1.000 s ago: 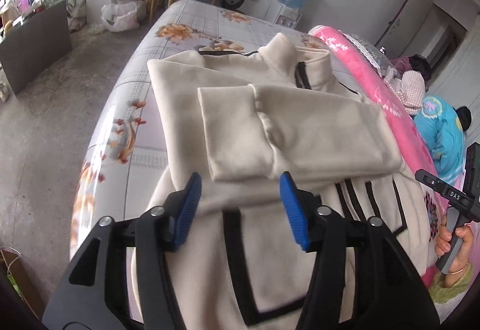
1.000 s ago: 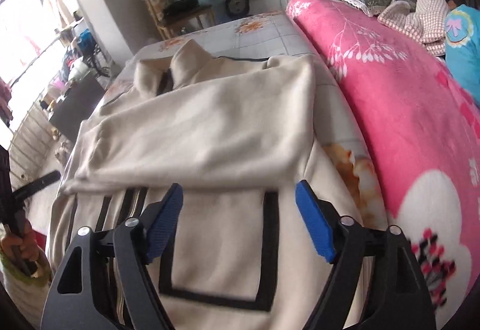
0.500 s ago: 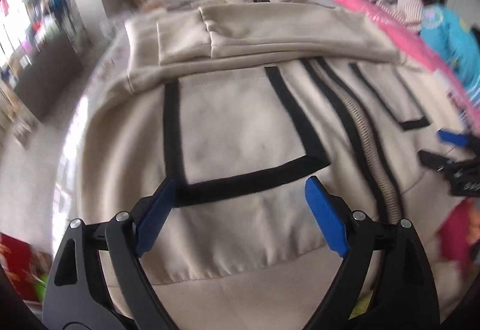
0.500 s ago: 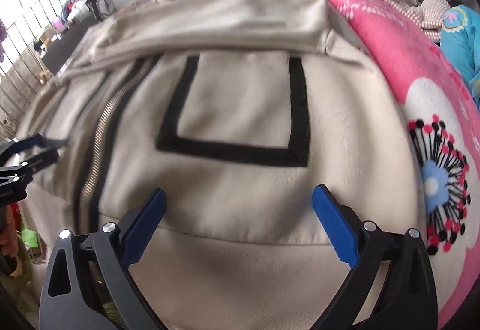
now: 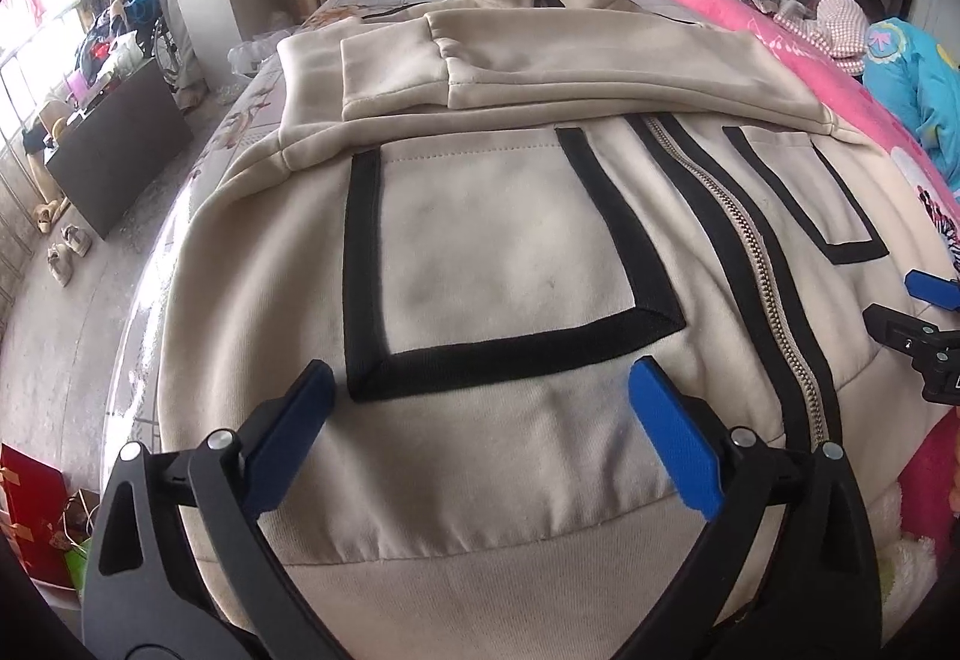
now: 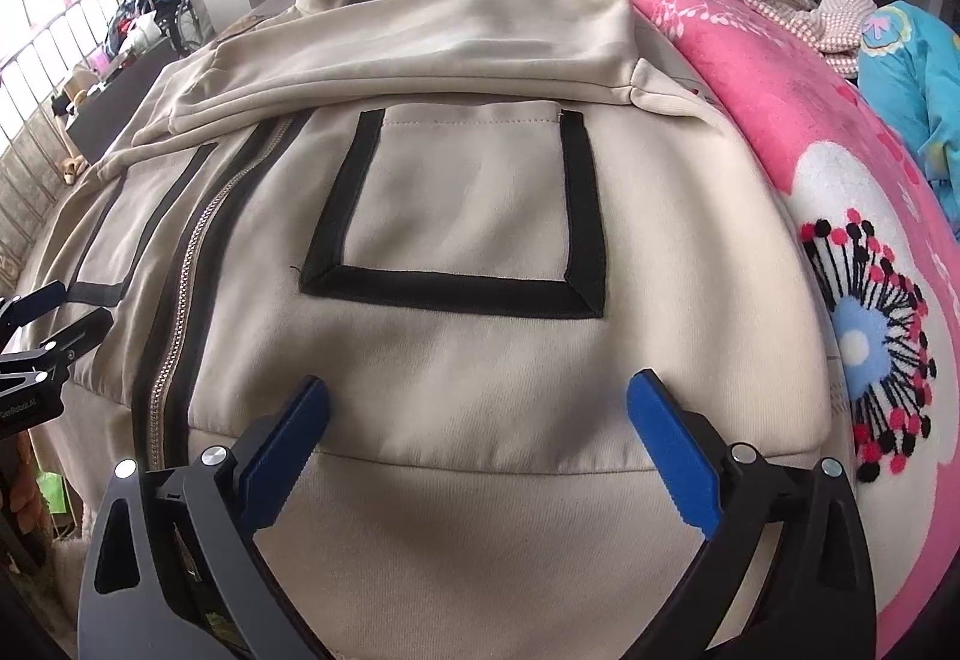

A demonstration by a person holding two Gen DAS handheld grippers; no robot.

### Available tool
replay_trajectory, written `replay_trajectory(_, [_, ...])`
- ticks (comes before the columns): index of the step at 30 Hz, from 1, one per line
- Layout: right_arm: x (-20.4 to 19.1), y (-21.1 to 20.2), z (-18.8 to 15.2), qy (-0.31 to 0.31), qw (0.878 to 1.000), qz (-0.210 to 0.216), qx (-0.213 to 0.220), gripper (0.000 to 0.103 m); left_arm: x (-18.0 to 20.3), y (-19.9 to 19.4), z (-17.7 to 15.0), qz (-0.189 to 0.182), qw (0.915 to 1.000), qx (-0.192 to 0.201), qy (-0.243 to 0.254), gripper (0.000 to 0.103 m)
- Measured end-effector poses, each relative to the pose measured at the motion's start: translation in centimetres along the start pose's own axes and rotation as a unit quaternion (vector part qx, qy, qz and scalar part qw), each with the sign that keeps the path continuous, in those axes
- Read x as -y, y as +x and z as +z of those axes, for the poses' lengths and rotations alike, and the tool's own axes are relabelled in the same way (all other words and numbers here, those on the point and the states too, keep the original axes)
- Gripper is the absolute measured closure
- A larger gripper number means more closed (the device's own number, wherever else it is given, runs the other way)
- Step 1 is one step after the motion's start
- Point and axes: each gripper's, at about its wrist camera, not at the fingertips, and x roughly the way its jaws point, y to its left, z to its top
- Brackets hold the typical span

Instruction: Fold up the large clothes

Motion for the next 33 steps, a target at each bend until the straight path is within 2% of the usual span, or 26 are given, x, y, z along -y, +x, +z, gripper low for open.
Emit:
replay_trajectory(4, [0.2,-0.3,0.1,0.012,1.000,0.004,0.000,0.006,0.0,0.0,0.0,0.000,1.0000,-0.004,0.001,0.008])
replay_trajectory(8, [0.4,-1.9,0.1,0.032,0.999,0.028,0.016,0.006,0.1,0.2,0.3,0.000,0.9999,-0.011,0.002,0.008])
replay_trajectory(10, [0.1,-2.6,-0.4,0.021,0.999,0.023,0.031,0.006,0.1,0.2,0.3,0.000,0.9999,-0.011,0.003,0.008])
replay_trajectory(13, [-0.1,-1.2,-1.3,0.000,1.000,0.003,0.019,0.006,0.1,0.2,0.4,0.000,0.9999,-0.015,0.003,0.008])
replay_trajectory(14, [-0.2,-1.0,-1.7,-0.005,1.000,-0.001,0.029,0.006,0.1,0.2,0.4,0.000,0.9999,-0.017,0.003,0.008])
replay_trajectory(16, [-0.2,-1.1,-1.9,-0.008,0.999,-0.002,0.041,0.006,0.1,0.3,0.6,-0.001,0.9998,-0.021,0.003,0.008])
replay_trajectory(21, [0.3,-0.9,-1.7,0.000,0.999,0.014,0.043,0.006,0.0,0.4,0.7,-0.006,0.9996,-0.028,0.010,0.008])
replay_trajectory(33, [0.2,-0.8,-1.9,-0.004,0.999,0.013,0.047,0.006,0.2,0.5,0.9,0.000,0.9991,-0.043,0.007,0.008])
